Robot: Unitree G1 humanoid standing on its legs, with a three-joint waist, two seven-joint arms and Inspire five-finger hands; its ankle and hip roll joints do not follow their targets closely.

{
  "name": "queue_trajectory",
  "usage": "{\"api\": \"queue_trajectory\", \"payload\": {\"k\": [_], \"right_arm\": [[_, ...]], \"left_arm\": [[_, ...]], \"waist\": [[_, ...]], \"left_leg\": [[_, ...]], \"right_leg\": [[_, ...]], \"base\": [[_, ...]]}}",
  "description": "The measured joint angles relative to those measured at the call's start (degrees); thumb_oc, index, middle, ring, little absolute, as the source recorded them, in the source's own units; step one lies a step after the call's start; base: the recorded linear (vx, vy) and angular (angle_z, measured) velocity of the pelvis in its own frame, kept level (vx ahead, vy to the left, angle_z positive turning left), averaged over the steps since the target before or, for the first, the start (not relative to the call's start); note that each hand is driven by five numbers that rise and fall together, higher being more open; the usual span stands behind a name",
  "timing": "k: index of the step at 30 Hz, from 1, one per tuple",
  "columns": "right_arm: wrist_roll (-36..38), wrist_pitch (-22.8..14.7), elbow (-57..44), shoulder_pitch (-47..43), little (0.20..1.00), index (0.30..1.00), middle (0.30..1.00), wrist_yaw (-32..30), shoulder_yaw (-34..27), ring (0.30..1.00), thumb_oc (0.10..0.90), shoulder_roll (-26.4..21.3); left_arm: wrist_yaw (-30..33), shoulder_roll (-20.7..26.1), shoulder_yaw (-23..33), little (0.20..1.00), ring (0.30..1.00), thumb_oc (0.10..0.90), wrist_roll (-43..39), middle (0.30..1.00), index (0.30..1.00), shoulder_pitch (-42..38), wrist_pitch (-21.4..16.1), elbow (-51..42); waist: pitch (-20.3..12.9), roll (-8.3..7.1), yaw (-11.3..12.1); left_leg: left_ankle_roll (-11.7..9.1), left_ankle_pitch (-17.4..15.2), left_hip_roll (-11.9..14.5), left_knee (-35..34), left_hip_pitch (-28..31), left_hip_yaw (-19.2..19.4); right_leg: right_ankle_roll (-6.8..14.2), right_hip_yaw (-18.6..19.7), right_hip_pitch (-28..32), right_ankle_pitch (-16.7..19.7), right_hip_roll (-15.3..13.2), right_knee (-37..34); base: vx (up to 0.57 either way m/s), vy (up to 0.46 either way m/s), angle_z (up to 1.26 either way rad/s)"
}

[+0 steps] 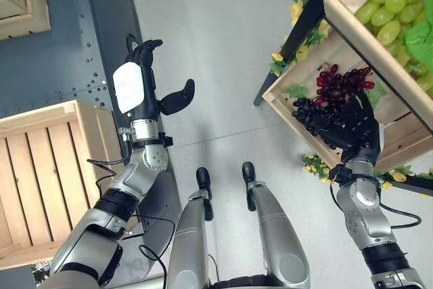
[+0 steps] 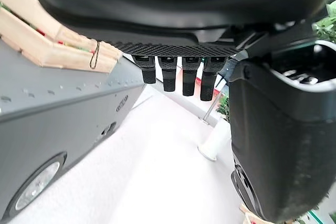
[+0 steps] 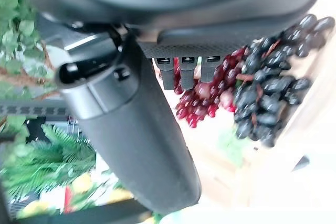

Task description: Pick up the fruits from the basket on one side to the basket on the other side

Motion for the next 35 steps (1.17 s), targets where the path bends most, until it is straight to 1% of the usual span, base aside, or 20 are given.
{"api": "queue_trajectory", "payload": {"k": [6,9,12,14,15,17,18,20,21,22,23,24,25,26,27,29,31,33,34,35], "right_arm": [[0.09,0.63,-4.51,0.06,0.9,0.9,0.9,7.19,1.14,0.9,0.8,0.03],[0.22,1.96,-5.2,0.24,0.9,0.9,0.9,13.82,4.47,0.9,0.8,0.06],[0.87,3.19,-5.16,1.24,0.9,0.9,0.9,18.13,6.57,0.9,0.8,0.45],[2.61,3.4,-4.83,2.36,0.9,0.9,0.9,21.57,7.84,0.9,0.8,1.32],[3.1,3.4,-3.5,2.3,0.9,0.9,0.9,23.11,8.59,0.9,0.8,2.26],[4.77,3.43,-2.65,3.06,0.9,0.9,0.9,25.74,9.89,0.9,0.8,2.44],[4.78,3.42,-2.65,3.35,0.9,0.9,0.9,26.55,10.29,0.9,0.8,2.45],[4.89,3.41,-1.57,3.66,0.9,0.9,0.9,29.11,11.16,0.9,0.8,3.1],[4.87,3.46,-0.56,4.35,0.9,0.9,0.9,30.17,11.4,0.9,0.8,3.63],[4.86,3.89,-0.35,4.46,0.9,0.9,0.9,30.65,11.58,0.9,0.8,3.72],[4.55,4.11,0.65,4.78,0.9,0.9,0.9,30.92,11.89,0.9,0.8,4.34],[4.51,4.36,2.29,5.01,0.9,0.9,0.9,30.92,12.27,0.9,0.8,4.79],[4.19,4.38,4.12,5.09,0.9,0.9,0.9,30.93,13.11,0.9,0.8,4.75],[3.65,4.39,5.21,5.19,0.9,0.9,0.9,30.93,13.38,0.9,0.8,4.76],[2.11,4.48,7.19,5.63,0.9,0.9,0.9,30.93,13.51,0.9,0.8,4.8],[2.09,4.82,9.7,6.83,0.9,0.9,0.9,30.92,13.56,0.9,0.8,4.82],[2.01,5.69,14.36,7.28,0.9,0.9,0.9,30.92,13.35,0.9,0.8,6.1],[1.86,6.35,16.73,7.92,0.9,0.9,0.9,30.92,13.54,0.9,0.8,6.4],[1.24,6.42,17.66,7.9,0.9,0.9,0.9,30.92,13.57,0.9,0.8,6.51],[-0.71,7.05,19.57,7.97,0.9,0.9,0.9,30.87,13.69,0.9,0.8,6.69]], "left_arm": [[-0.02,-0.04,0.81,0.9,0.9,0.8,0.0,0.9,0.9,3.16,-0.06,-0.05],[-0.09,-0.23,1.66,0.9,0.9,0.8,-0.01,0.9,0.9,6.62,-0.32,-0.31],[-1.58,-0.65,2.53,0.9,0.9,0.8,-0.77,0.9,0.9,8.74,-0.72,-0.94],[-3.42,-1.68,3.09,0.9,0.9,0.8,-3.61,0.9,0.9,10.2,-2.18,-1.06],[-4.58,-2.78,4.07,0.9,0.9,0.8,-5.36,0.9,0.9,11.43,-3.0,-1.08],[-6.79,-4.32,4.54,0.9,0.9,0.8,-7.85,0.9,0.9,13.34,-3.73,-1.62],[-7.57,-4.58,4.55,0.9,0.9,0.8,-8.68,0.9,0.9,14.08,-3.88,-2.17],[-11.8,-5.55,4.96,0.9,0.9,0.8,-12.22,0.9,0.9,16.12,-5.34,-3.05],[-15.54,-6.85,4.76,0.9,0.9,0.8,-14.77,0.9,0.9,16.94,-5.77,-3.09],[-17.51,-7.24,4.91,0.9,0.9,0.8,-16.83,0.9,0.9,17.69,-6.26,-3.56],[-21.87,-8.4,5.52,0.9,0.9,0.8,-21.28,0.9,0.9,19.47,-6.96,-4.65],[-24.84,-9.38,5.46,0.9,0.9,0.8,-24.11,0.9,0.9,20.8,-7.2,-4.94],[-27.47,-9.95,5.29,0.9,0.9,0.8,-26.49,0.9,0.9,22.14,-7.23,-4.94],[-28.76,-10.39,5.26,0.9,0.9,0.8,-27.76,0.9,0.9,22.92,-7.23,-4.93],[-31.38,-11.13,5.15,0.9,0.9,0.8,-29.98,0.9,0.9,24.17,-7.24,-4.87],[-34.09,-11.19,3.96,0.9,0.9,0.8,-31.79,0.9,0.9,25.45,-7.31,-4.1],[-38.35,-11.42,3.89,0.9,0.9,0.8,-35.06,0.9,0.9,26.84,-7.96,-0.57],[-40.52,-11.54,3.86,0.9,0.9,0.8,-36.3,0.9,0.9,27.58,-7.96,1.25],[-41.23,-11.65,3.91,0.9,0.9,0.8,-36.35,0.9,0.9,27.6,-8.03,2.02],[-42.57,-11.81,3.74,0.9,0.9,0.8,-36.78,0.9,0.9,27.8,-7.95,3.64]], "waist": [[0.0,0.0,0.58],[-0.01,0.01,1.05],[-0.03,0.06,1.81],[-0.1,0.16,3.58],[-0.15,0.16,3.59],[-0.3,0.3,4.54],[-0.34,0.34,4.6],[-0.56,0.43,5.51],[-1.02,0.69,6.22],[-1.37,0.78,6.31],[-1.99,0.89,6.53],[-3.12,0.92,6.62],[-4.93,0.93,7.06],[-5.77,0.98,7.2],[-6.67,0.99,7.36],[-8.97,1.02,7.5],[-11.9,0.99,7.51],[-13.6,1.36,7.6],[-13.88,1.45,7.68],[-14.67,1.67,7.6]], "left_leg": [[0.26,0.18,-0.06,-3.19,6.45,-0.09],[0.14,0.64,-0.04,-6.46,11.78,-0.23],[-0.02,1.44,-0.03,-9.37,15.58,-0.91],[-0.44,2.23,-0.02,-12.52,19.02,-1.65],[-0.35,3.0,-0.02,-14.5,20.83,-2.16],[-0.3,4.09,-0.01,-17.72,23.89,-2.77],[-0.3,4.39,-0.02,-18.65,24.61,-3.14],[-0.18,4.85,-0.01,-20.6,26.44,-3.69],[-0.16,4.89,-0.04,-21.34,27.45,-4.01],[-0.09,4.97,-0.09,-21.9,27.71,-4.5],[-0.01,5.17,-0.06,-22.9,28.58,-5.17],[-0.01,5.16,-0.21,-23.6,29.11,-5.43],[0.12,5.29,-0.38,-24.49,29.19,-5.58],[0.13,5.32,-0.4,-24.82,29.48,-5.68],[0.14,5.32,-0.63,-25.54,30.8,-6.23],[0.14,5.32,-0.78,-26.4,31.67,-6.57],[0.14,5.31,-1.03,-27.04,32.81,-6.54],[0.14,5.31,-1.28,-27.04,32.87,-6.53],[0.14,5.31,-1.34,-27.05,33.02,-6.54],[0.15,5.3,-1.46,-27.07,33.24,-6.53]], "right_leg": [[0.03,-0.26,6.62,0.11,-0.03,-3.2],[0.02,-0.63,11.87,0.27,-0.02,-6.12],[-0.13,-1.71,15.85,0.42,-0.11,-8.59],[-0.13,-2.14,19.17,0.53,-0.01,-11.06],[-0.23,-2.9,21.16,1.06,-0.03,-12.86],[-0.2,-3.39,24.2,1.61,-0.07,-15.6],[-0.15,-3.58,25.09,1.76,-0.11,-16.57],[-0.04,-4.58,27.52,2.23,-0.17,-19.15],[0.08,-4.86,29.06,2.43,-0.19,-20.65],[0.12,-5.11,29.5,2.45,-0.27,-21.24],[0.21,-6.04,30.95,2.65,-0.44,-22.76],[0.24,-6.38,31.76,2.7,-0.52,-23.85],[0.35,-6.43,31.94,2.78,-0.56,-24.8],[0.41,-6.5,32.37,2.82,-0.58,-25.32],[0.55,-6.93,34.36,2.92,-0.76,-26.77],[0.72,-7.82,35.89,3.02,-0.94,-28.38],[1.07,-8.02,37.76,3.34,-1.19,-30.41],[1.2,-8.07,38.17,3.44,-1.42,-30.92],[1.26,-8.17,38.54,3.58,-1.46,-31.27],[1.32,-8.19,39.15,3.89,-1.53,-31.98]], "base": [[0.01,0.003,0.0],[0.03,0.004,0.03],[0.07,0.006,0.15],[0.11,0.015,0.17],[0.1,0.006,0.18],[0.1,-0.009,0.16],[0.13,-0.021,0.21],[0.1,-0.011,0.2],[0.09,0.001,0.14],[0.09,0.005,0.26],[0.09,0.016,0.29],[0.08,0.031,0.25],[0.09,0.033,0.13],[0.08,0.031,0.15],[0.08,0.032,0.23],[0.08,0.036,0.22],[0.08,0.029,0.07],[0.05,0.03,0.05],[0.05,0.03,0.06],[0.05,0.026,0.07]]}}
